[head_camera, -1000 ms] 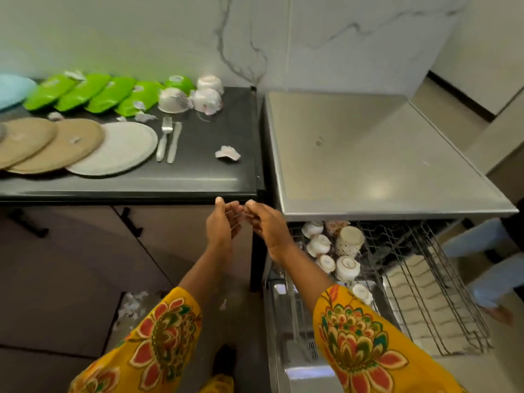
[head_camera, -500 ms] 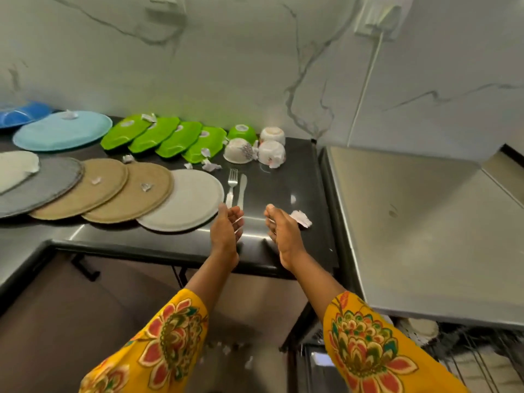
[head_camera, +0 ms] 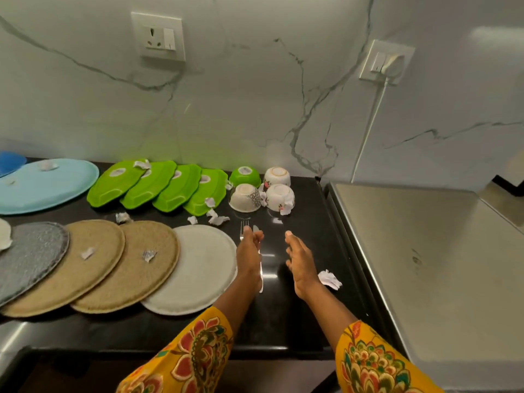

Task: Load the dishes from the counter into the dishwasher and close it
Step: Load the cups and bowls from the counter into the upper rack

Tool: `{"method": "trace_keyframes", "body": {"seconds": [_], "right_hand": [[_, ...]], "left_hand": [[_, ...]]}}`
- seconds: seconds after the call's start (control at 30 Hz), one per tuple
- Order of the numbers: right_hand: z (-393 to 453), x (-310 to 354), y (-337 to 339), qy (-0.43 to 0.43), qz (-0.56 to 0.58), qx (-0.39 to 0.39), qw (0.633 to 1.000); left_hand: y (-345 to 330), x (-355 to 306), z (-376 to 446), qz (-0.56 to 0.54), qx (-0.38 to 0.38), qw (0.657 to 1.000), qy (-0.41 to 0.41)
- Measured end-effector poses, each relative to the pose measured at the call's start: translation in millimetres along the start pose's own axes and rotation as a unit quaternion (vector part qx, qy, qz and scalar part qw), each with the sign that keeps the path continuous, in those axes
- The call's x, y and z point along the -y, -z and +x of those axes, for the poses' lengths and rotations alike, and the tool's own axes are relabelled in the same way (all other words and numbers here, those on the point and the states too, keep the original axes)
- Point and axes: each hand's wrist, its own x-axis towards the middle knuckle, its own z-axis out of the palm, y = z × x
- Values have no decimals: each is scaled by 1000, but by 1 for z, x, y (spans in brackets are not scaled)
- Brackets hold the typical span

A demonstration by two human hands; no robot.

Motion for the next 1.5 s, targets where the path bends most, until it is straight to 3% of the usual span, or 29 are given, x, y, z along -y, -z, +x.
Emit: {"method": "trace_keyframes", "body": {"seconds": [0.43, 0.67, 0.93, 1.1, 1.5], "right_hand": [[103, 14, 5, 5, -3, 2, 1000], [171, 30, 20, 20, 2, -49, 999], [228, 36, 19, -20, -24, 46, 998], [239, 36, 14, -12, -62, 47, 997], [210, 48, 33, 52, 16, -11, 998]], "left_hand": [[-43, -12, 80, 10, -10, 1000, 6], [-74, -8, 122, 12, -21, 999, 21], [-101, -8, 149, -13, -35, 999, 7], [-109, -8, 154, -6, -36, 999, -1], [-113, -35, 116, 10, 6, 996, -88]]}}
